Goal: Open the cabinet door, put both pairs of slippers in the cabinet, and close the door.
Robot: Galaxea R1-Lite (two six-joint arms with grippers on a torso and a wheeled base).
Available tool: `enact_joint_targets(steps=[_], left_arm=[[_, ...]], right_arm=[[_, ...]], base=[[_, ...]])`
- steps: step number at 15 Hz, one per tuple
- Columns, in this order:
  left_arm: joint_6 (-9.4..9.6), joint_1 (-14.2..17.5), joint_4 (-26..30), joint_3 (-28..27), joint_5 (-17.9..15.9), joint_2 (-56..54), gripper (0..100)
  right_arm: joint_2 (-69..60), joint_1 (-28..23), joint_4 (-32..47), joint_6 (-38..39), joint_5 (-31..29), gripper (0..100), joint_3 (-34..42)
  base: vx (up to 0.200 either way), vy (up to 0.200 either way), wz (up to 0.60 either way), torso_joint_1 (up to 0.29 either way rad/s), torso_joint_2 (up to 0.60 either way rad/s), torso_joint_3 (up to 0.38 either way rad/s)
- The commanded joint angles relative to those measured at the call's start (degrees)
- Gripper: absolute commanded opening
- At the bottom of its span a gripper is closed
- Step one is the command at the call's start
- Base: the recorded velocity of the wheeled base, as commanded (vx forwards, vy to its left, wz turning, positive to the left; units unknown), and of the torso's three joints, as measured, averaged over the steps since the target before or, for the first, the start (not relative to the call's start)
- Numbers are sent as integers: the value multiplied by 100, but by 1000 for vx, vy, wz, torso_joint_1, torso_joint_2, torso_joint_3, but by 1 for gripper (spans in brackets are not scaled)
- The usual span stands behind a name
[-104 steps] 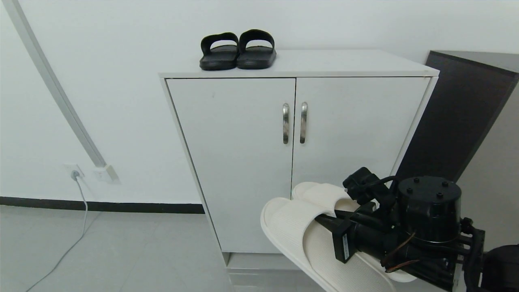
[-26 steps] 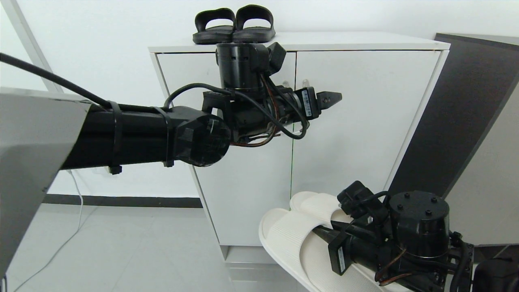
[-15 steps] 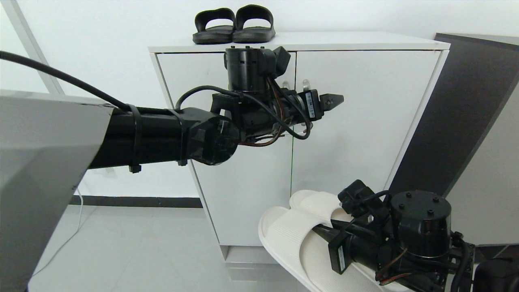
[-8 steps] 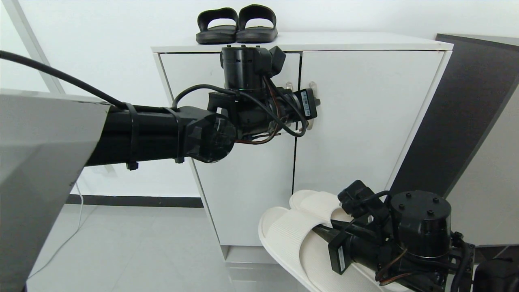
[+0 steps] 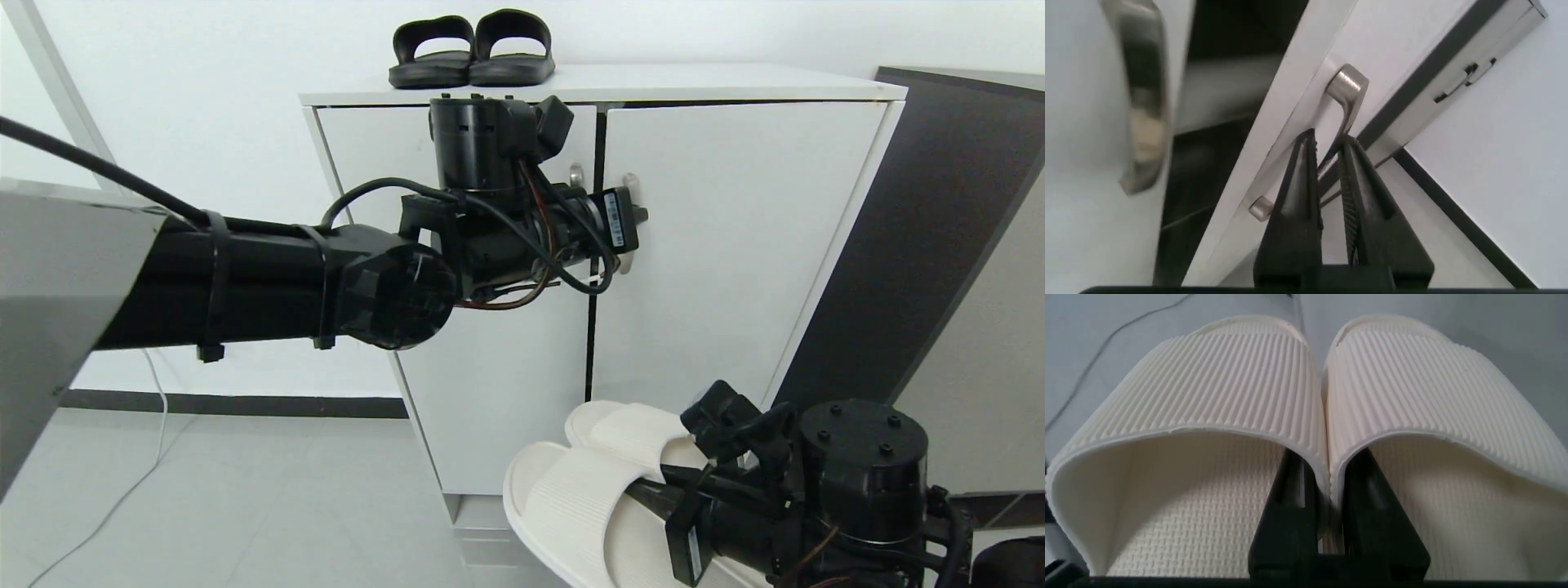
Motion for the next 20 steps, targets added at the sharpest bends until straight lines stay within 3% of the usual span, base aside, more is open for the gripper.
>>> enact_joint_targets(steps=[1,6,10,13,15,17,20], left_arm=[[6,-60,-185,534,20,-437,0],[32,-262,-431,1501,11,-1201,0],[15,-306,-1082,2169,20,-1509,0],[-29,248,-1178,2152,-138,-1386,0],[-99,485,-1178,2037,-604,-1245,0],[-99,590,-1178,1747,-833,-973,0],[-99,582,-1178,1361,-841,-692,0]], right_arm=[[-204,80,-2,-12,230,0,162],[-275,124,-2,-118,397,0,285],[-319,168,-2,-267,537,0,408],[-327,212,-2,-285,572,0,417],[-319,221,-2,-285,572,0,417],[-310,229,-2,-293,572,0,417],[-283,247,7,-293,572,0,417]], base=[[0,0,0,0,0,0],[0,0,0,0,0,0],[0,0,0,0,0,0],[0,0,0,0,0,0],[0,0,0,0,0,0],[0,0,0,0,0,0],[0,0,0,0,0,0]])
